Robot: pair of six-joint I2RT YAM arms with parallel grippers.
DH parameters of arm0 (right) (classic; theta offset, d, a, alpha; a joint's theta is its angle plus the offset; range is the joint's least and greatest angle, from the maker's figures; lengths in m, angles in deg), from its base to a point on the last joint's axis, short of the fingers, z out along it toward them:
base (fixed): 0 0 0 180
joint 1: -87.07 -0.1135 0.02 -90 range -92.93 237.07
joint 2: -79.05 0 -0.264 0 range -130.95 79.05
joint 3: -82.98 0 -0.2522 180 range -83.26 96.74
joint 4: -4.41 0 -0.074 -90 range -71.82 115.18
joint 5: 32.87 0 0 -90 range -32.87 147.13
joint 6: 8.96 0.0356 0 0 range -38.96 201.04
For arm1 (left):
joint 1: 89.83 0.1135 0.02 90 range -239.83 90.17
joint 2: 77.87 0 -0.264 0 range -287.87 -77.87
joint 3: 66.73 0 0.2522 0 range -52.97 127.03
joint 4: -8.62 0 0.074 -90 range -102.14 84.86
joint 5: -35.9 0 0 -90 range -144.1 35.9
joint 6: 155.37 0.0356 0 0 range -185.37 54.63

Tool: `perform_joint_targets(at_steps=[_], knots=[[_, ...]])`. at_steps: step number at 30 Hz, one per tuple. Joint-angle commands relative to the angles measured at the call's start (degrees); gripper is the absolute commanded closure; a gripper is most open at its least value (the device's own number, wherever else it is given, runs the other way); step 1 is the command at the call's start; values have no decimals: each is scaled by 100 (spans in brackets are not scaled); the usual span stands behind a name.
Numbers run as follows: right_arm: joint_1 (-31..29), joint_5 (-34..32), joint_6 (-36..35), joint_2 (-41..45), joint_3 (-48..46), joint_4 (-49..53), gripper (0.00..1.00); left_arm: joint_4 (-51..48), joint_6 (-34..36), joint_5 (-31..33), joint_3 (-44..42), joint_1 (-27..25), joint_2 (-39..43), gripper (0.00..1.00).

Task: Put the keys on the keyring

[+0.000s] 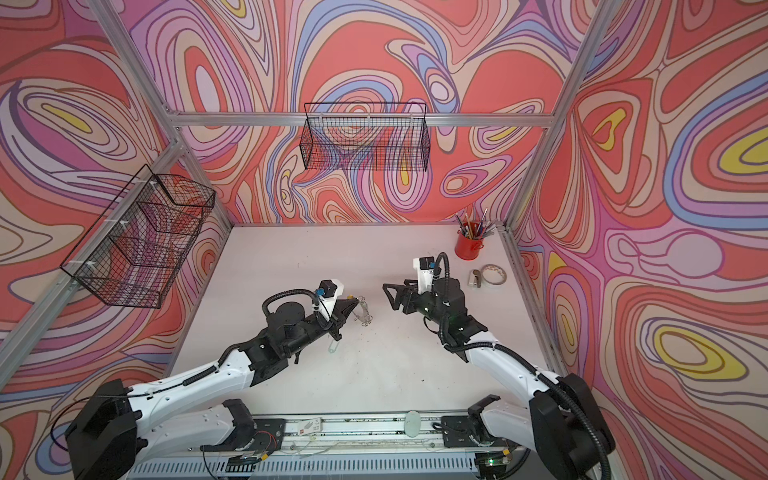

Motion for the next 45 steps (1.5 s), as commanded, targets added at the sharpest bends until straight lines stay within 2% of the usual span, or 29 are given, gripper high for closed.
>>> perform_joint_targets(at_steps=[1, 6, 9, 11, 14, 16, 18, 24, 26, 30, 34, 40, 45], knots=[[196, 170, -10, 167, -332, -967, 2, 705, -20, -175, -55, 7, -63, 100], [258, 209, -138, 175, -541, -1666, 2, 927, -328, -1024, 65, 344, -314, 100], [268, 232, -183, 245, -1051, -2732, 2, 1391, -637, -1533, 27, 661, -499, 100], [315, 251, -216, 310, -1285, -3088, 3, 1719, -780, -1994, 11, 847, -657, 100], [334, 763, -378, 270, -1102, -2689, 9, 2135, -830, -2668, 58, 1064, -917, 100], [336, 1229, -414, 186, -905, -2455, 18, 2582, -890, -3040, 42, 1178, -1090, 100], [330, 1502, -411, 148, -716, -2167, 24, 3080, -966, -3459, 33, 1309, -1280, 100], [329, 2197, -378, -3, -464, -1989, 35, 4310, -1667, -4380, 256, 1650, -2058, 100], [324, 2291, -472, -41, -376, -1797, 37, 4608, -1850, -4553, 350, 1670, -2303, 100], [325, 2464, -438, -125, -351, -1842, 42, 4604, -2026, -4805, 536, 1670, -2526, 100], [298, 2684, -371, -329, -227, -1848, 52, 4604, -2048, -4906, 560, 1670, -2602, 100], [172, 2577, -520, -401, -149, -1734, 56, 4604, -2048, -4980, 552, 1670, -2651, 100], [163, 2744, -315, -387, -204, -2014, 57, 4605, -2050, -4976, 536, 1662, -2659, 100]])
